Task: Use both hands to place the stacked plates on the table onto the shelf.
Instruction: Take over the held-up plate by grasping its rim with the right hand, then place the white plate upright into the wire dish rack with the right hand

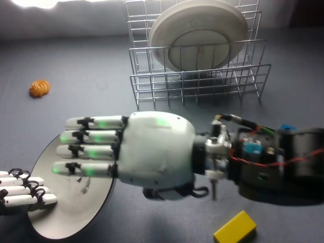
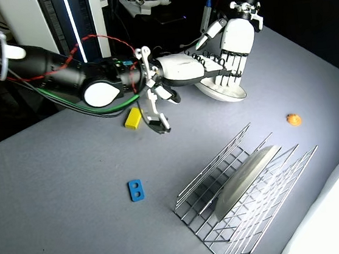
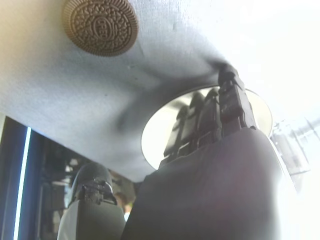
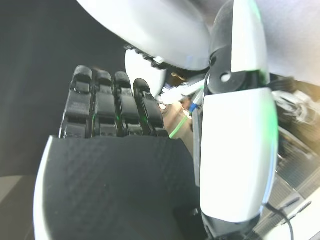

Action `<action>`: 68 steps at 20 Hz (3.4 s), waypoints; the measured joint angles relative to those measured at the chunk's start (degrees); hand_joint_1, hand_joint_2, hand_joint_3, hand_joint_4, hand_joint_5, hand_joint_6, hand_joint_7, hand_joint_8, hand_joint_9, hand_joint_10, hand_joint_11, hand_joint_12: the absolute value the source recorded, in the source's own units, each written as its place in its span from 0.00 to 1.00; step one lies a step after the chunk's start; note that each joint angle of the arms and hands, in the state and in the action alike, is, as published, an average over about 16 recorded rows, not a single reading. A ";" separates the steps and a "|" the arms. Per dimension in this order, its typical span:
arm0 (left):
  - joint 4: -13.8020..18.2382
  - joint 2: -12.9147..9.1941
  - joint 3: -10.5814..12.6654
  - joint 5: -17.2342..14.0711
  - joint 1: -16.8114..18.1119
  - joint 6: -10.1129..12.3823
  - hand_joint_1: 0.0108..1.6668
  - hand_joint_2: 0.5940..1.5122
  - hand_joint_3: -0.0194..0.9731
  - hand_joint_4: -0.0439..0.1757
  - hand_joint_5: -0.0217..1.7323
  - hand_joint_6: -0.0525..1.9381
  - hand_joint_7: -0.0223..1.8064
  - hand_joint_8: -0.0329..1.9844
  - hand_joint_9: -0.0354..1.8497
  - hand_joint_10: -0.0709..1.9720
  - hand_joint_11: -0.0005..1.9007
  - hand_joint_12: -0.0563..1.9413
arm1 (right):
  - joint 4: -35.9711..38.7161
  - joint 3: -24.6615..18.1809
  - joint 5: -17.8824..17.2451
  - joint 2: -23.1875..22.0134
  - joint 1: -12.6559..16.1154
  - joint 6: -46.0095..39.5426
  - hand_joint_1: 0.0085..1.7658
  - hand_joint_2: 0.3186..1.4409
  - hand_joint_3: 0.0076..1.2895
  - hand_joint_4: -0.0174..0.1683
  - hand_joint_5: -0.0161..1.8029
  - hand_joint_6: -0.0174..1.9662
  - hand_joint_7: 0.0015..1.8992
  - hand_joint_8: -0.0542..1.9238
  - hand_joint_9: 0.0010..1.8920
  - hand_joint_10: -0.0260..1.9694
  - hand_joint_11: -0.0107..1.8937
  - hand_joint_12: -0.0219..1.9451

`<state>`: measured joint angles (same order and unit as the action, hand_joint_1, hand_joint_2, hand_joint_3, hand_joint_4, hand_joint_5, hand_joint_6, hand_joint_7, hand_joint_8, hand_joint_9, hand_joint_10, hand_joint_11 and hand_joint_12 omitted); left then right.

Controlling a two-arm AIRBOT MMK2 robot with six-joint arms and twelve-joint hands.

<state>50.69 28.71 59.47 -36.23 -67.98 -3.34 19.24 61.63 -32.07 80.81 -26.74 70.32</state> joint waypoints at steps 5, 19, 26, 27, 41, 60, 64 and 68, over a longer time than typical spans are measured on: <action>-0.16 0.01 0.00 -0.01 -0.03 -0.01 0.01 0.54 0.04 0.19 0.01 0.01 0.01 0.01 0.00 0.00 0.02 0.02 | 1.54 4.71 1.73 5.35 0.91 0.71 0.66 0.50 0.01 0.11 0.02 0.03 0.01 0.04 0.01 0.01 0.02 0.01; 0.01 0.09 0.26 -0.21 -0.06 -0.02 0.01 0.54 0.04 0.19 0.01 0.01 0.01 0.01 0.00 0.00 0.02 0.02 | 1.45 12.48 5.64 12.87 2.16 2.15 0.66 0.56 0.01 0.11 0.18 0.03 0.18 0.04 0.17 0.03 0.05 0.37; 0.07 0.17 0.44 -0.39 -0.11 -0.01 0.01 0.54 0.04 0.18 0.01 0.01 0.01 0.01 0.00 0.00 0.02 0.02 | 1.51 12.89 5.36 13.57 2.18 2.28 0.67 0.60 0.01 0.09 0.36 0.06 0.37 0.07 0.37 0.09 0.15 0.65; 0.07 0.18 0.48 -0.43 -0.12 0.00 0.01 0.54 0.04 0.18 0.01 0.01 0.01 0.01 0.00 0.00 0.02 0.02 | 1.54 12.89 5.25 13.64 2.18 2.31 0.67 0.61 0.01 0.09 0.38 0.08 0.39 0.09 0.39 0.13 0.17 0.68; -1.47 0.37 2.02 -1.61 1.10 0.23 0.01 0.55 0.04 0.18 0.01 0.01 0.02 0.01 0.01 0.00 0.01 0.03 | 1.94 12.83 3.76 14.25 2.16 2.93 0.70 0.60 0.01 0.05 0.42 0.38 0.45 0.44 0.48 0.60 0.40 0.65; -15.63 1.00 12.51 -5.32 5.42 0.32 0.01 0.55 0.04 0.20 0.03 0.03 0.05 0.02 0.04 0.00 0.01 0.04 | 1.79 5.65 2.25 7.19 0.50 2.95 0.71 0.59 0.01 0.05 0.43 0.43 0.49 0.53 0.48 0.58 0.41 0.62; -14.95 1.46 14.19 -5.98 7.77 0.28 0.01 0.55 0.04 0.20 0.04 0.03 0.05 0.02 0.04 0.00 0.01 0.04 | 2.06 -0.26 2.15 1.38 0.59 2.88 0.72 0.59 0.01 0.07 0.45 0.47 0.49 0.54 0.48 0.58 0.41 0.63; -10.55 2.00 15.35 -6.75 11.59 0.23 0.01 0.55 0.04 0.20 0.03 0.03 0.05 0.02 0.04 0.00 0.01 0.04 | 2.30 -6.66 2.03 -5.26 1.44 2.78 0.73 0.60 0.01 0.08 0.46 0.51 0.50 0.54 0.48 0.58 0.40 0.63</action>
<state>40.15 30.71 74.82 -42.97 -56.40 -3.11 21.55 54.97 -30.04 75.56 -25.30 73.10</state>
